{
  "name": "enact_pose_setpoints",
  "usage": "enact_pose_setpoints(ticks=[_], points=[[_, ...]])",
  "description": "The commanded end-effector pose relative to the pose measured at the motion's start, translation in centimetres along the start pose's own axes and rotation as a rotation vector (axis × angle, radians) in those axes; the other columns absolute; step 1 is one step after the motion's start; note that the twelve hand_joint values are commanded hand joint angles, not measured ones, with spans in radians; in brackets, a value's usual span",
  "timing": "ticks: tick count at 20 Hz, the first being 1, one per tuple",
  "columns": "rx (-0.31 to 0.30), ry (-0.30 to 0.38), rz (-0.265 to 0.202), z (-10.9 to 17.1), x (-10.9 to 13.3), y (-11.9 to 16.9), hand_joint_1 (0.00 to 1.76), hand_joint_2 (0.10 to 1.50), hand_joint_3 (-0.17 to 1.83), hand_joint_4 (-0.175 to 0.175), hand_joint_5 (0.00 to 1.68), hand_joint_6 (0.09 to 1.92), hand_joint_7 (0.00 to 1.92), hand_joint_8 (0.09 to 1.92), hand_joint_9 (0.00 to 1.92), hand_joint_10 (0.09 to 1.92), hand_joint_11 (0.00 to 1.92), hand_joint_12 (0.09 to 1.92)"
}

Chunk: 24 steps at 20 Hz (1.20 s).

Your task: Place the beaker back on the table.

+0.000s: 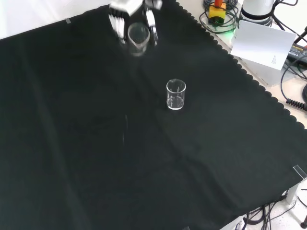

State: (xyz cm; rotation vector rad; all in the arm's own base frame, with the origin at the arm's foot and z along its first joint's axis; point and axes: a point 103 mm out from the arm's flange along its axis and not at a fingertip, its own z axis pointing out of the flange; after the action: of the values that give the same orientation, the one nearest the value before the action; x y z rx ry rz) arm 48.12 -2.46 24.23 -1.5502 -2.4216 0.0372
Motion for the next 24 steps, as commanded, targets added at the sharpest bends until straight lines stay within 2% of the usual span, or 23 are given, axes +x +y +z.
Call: enact_pose_setpoints(ticks=[1,10,13,19,23,24], points=[[0.084,0.073,-0.042,9.5,-0.9,3.7,1.29,0.67,0.75,-0.175,1.13,0.94,1.18,0.92,1.49,0.56,1.42,0.6],[-0.02,0.093,-0.025,10.8,-1.6,5.4,1.29,0.67,0.74,-0.175,1.13,0.94,1.17,0.92,1.48,0.56,1.41,0.6],[-0.061,0.119,-0.02,11.2,-1.9,6.0,1.29,0.68,0.73,-0.175,1.13,0.94,1.17,0.92,1.48,0.56,1.41,0.61],[-0.071,0.165,-0.022,12.4,-1.8,7.7,1.29,0.68,0.72,-0.175,1.12,0.94,1.17,0.92,1.47,0.56,1.41,0.61],[-0.075,0.201,-0.007,13.3,-2.0,9.0,1.29,0.69,0.7,-0.175,1.12,0.94,1.16,0.92,1.46,0.56,1.41,0.61],[-0.077,0.213,-0.003,13.5,-2.0,9.3,1.29,0.66,0.76,-0.121,1.13,0.93,1.21,0.9,1.46,0.56,1.41,0.62]])
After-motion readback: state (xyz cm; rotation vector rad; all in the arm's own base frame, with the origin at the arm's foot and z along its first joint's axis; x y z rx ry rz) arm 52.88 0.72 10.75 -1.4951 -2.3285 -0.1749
